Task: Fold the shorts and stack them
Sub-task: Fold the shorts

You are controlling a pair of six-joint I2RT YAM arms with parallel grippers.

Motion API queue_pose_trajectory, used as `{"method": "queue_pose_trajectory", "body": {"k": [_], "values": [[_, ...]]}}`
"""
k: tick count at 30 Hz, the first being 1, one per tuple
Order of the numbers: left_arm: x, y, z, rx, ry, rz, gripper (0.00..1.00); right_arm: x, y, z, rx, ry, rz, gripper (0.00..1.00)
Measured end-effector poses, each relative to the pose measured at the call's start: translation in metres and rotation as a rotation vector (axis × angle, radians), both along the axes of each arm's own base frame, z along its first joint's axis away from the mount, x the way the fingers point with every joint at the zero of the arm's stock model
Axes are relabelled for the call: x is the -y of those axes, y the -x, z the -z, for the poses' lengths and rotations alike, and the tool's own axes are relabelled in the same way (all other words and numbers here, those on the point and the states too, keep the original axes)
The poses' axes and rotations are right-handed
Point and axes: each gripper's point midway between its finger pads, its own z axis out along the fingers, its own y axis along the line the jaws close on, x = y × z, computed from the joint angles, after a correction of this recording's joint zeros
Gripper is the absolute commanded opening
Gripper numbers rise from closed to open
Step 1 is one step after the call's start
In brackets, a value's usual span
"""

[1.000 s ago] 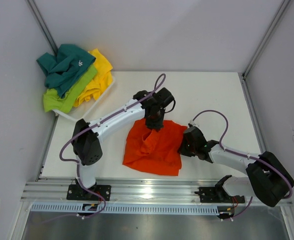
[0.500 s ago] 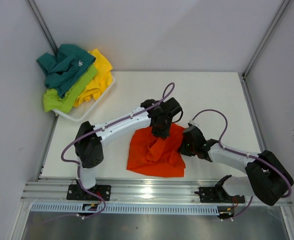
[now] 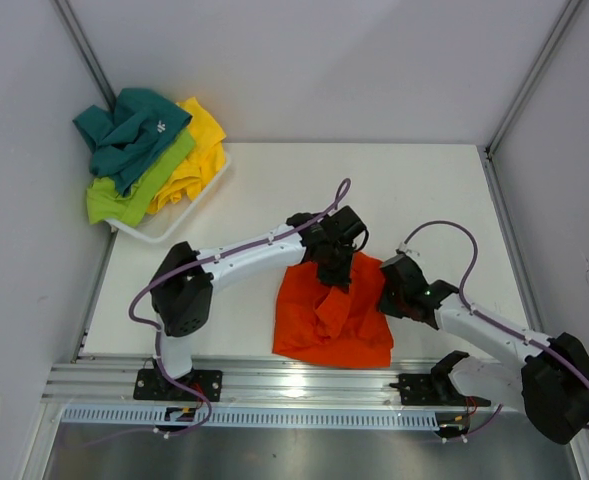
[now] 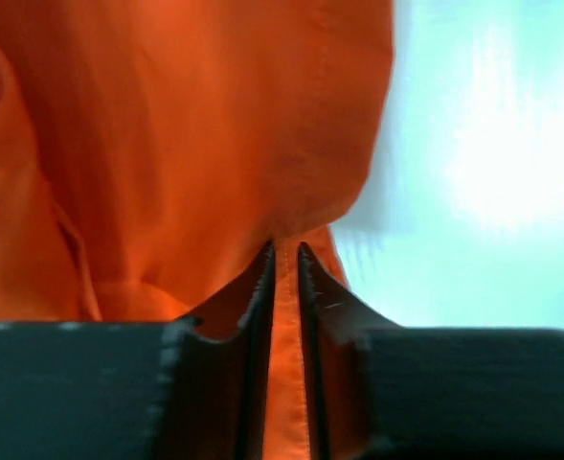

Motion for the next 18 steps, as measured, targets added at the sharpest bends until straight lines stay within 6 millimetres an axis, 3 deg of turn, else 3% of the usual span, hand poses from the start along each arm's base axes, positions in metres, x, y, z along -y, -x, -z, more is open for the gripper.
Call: {"method": "queue_pose_trajectory", "body": {"k": [3, 4, 7, 9, 10, 14, 18], "values": [[0.011, 0.002, 0.002, -0.02, 0.046, 0.007, 0.16, 0.008, 0.002, -0.002, 0.0, 0.014, 0.02, 0.35], [0.015, 0.002, 0.003, -0.025, 0.058, 0.007, 0.29, 0.01, 0.003, -0.002, -0.005, 0.021, 0.026, 0.36], [0.023, 0.003, 0.008, -0.045, 0.082, 0.014, 0.54, 0.016, 0.005, 0.001, -0.018, 0.042, 0.035, 0.36], [0.026, 0.005, 0.011, -0.057, 0.097, 0.013, 0.63, 0.019, 0.006, 0.001, -0.023, 0.048, 0.043, 0.36], [0.028, 0.006, 0.012, -0.061, 0.107, 0.011, 0.76, 0.02, 0.006, 0.001, -0.023, 0.049, 0.045, 0.36], [0.031, 0.011, 0.014, -0.088, 0.131, 0.016, 0.79, 0.025, 0.004, 0.001, -0.025, 0.053, 0.061, 0.36], [0.04, 0.016, -0.001, -0.1, 0.202, 0.045, 0.79, 0.031, 0.004, -0.001, -0.025, 0.059, 0.079, 0.36]]}}
